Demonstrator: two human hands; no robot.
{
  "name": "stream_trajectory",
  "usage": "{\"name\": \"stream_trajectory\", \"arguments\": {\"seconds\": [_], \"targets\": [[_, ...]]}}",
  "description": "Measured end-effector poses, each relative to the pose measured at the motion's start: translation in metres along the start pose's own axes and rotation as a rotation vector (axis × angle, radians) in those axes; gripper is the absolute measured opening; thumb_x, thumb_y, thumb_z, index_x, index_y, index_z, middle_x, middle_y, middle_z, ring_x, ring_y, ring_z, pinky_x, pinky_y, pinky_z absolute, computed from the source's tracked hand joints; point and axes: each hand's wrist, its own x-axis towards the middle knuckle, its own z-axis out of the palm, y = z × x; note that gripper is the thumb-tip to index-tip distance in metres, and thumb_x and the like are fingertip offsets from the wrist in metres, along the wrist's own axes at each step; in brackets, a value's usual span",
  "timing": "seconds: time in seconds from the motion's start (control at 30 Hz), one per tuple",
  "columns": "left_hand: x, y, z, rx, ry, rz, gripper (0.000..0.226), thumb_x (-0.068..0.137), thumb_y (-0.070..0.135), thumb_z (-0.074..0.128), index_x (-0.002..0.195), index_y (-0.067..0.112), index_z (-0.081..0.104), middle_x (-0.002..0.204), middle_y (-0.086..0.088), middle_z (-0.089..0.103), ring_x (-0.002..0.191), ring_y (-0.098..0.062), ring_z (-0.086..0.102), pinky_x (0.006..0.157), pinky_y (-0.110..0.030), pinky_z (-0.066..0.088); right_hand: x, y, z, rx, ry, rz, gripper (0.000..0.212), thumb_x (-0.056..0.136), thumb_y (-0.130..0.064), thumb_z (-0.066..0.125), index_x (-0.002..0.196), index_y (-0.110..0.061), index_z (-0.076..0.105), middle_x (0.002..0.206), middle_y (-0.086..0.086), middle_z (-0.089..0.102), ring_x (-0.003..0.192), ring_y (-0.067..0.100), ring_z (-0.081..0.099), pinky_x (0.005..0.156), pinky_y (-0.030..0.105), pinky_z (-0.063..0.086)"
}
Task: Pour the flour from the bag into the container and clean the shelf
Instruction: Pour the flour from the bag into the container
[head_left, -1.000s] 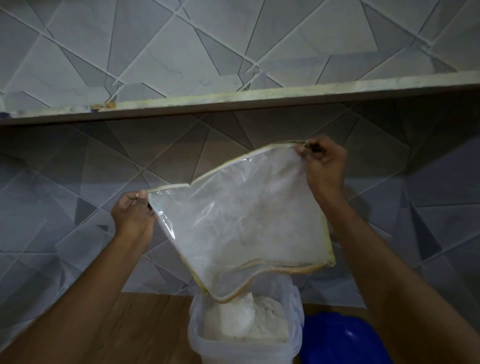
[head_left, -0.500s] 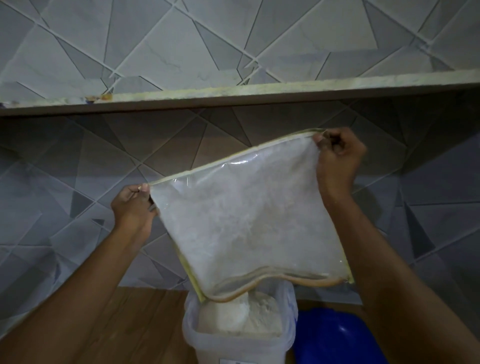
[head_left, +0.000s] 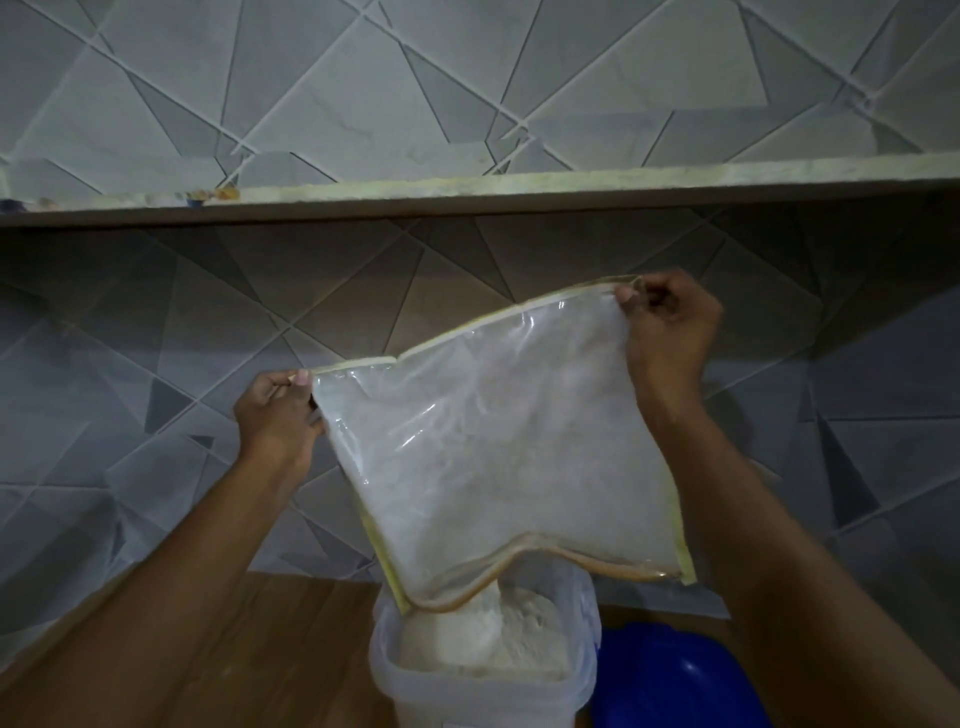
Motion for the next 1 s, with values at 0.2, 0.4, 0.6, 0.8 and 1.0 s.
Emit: {"name": "stream_trajectory", "arguments": {"seconds": [0.2,0.4,0.6,0.8,1.0], "targets": [[0.003,0.001,-0.005,-0.025,0.011,-0.025,0.021,0.1,0.008,0.057,0.081,0.017,0.056,0.104,-0.019,0.063,0.099,-0.035,0.063,0.077,-0.049,0.058,0.0,-0.011,0.002,-0.013,-0.039,-0.047,0.004,0.085,-0.005,0.072,0.084,-0.005,0.069,0.073,-0.005,0.062,0.068,0.0,0.058,0.066,0.024,0.051],[0.004,-0.002,-0.008,-0.011,0.043,-0.036,0.021,0.101,0.01,0.056,0.081,0.018,0.055,0.101,-0.019,0.064,0.09,-0.03,0.065,0.066,-0.039,0.058,-0.001,-0.012,0.003,-0.002,-0.082,-0.077,0.005,0.085,-0.004,0.071,0.082,-0.007,0.068,0.071,-0.006,0.061,0.067,-0.001,0.056,0.065,0.022,0.048],[0.004,-0.003,-0.006,-0.029,0.079,-0.071,0.022,0.1,0.009,0.057,0.081,0.018,0.055,0.097,-0.018,0.064,0.094,-0.033,0.064,0.075,-0.046,0.057,-0.003,-0.01,0.004,-0.003,-0.068,-0.076,0.012,0.085,-0.004,0.072,0.082,-0.014,0.066,0.071,-0.012,0.06,0.066,-0.004,0.055,0.065,0.019,0.047],[0.004,-0.002,-0.01,-0.021,0.071,-0.072,0.019,0.098,0.009,0.06,0.082,0.017,0.058,0.111,-0.021,0.064,0.1,-0.035,0.066,0.079,-0.05,0.058,0.001,-0.005,0.003,-0.012,0.019,-0.056,0.006,0.085,-0.005,0.071,0.082,-0.008,0.067,0.07,-0.004,0.061,0.068,0.005,0.057,0.065,0.028,0.049],[0.004,-0.002,-0.013,-0.005,0.089,-0.083,0.021,0.099,0.008,0.059,0.081,0.019,0.057,0.113,-0.022,0.063,0.1,-0.037,0.065,0.082,-0.053,0.057,-0.004,-0.005,0.0,-0.077,-0.059,-0.092,0.008,0.089,-0.007,0.07,0.084,-0.003,0.067,0.075,0.004,0.065,0.071,0.018,0.064,0.067,0.03,0.053]]}}
